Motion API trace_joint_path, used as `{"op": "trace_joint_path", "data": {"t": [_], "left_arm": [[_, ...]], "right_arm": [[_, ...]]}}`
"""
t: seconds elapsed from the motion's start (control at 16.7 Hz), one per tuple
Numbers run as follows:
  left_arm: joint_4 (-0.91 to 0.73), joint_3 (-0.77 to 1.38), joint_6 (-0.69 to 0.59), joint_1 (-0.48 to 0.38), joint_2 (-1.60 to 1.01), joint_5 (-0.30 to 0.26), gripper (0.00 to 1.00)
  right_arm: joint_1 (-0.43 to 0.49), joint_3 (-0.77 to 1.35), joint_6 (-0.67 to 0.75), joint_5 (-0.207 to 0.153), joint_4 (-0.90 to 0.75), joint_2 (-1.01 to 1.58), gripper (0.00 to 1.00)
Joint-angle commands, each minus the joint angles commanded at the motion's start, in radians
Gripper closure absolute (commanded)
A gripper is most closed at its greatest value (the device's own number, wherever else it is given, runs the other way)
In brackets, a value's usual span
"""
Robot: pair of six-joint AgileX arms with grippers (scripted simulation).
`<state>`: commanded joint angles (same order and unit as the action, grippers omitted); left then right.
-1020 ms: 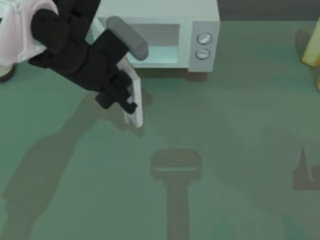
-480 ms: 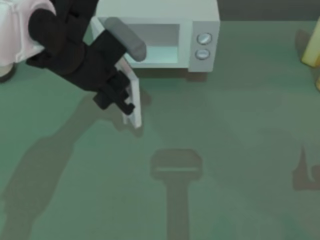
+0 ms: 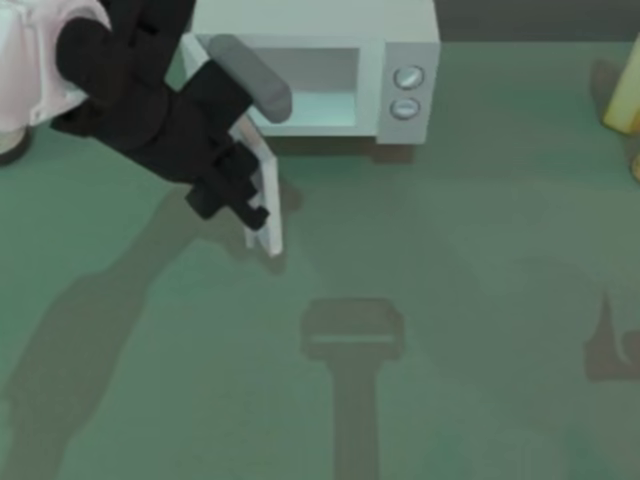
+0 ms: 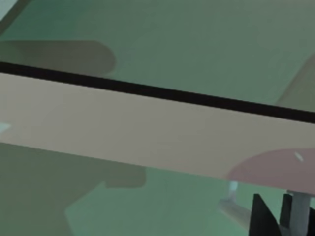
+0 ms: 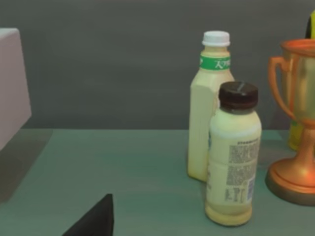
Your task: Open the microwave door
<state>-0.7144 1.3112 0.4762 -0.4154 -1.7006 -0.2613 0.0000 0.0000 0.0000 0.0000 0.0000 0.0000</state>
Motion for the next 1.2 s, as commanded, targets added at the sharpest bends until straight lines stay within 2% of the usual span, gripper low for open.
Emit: {"op": "trace_joint_path", "data": {"t": [0.66,1.2], "left_arm": [[-0.002,-0.001,0.001,-0.002,0.000,-0.005,1.00],[-0.063,-0.006,0.191,0.077,0.011,-0.086,1.00]], "right_arm": [[0.000,0.000,0.000,0.000,0.000,0.000,0.00],[0.000,0.000,0.000,0.000,0.000,0.000,0.00]]}}
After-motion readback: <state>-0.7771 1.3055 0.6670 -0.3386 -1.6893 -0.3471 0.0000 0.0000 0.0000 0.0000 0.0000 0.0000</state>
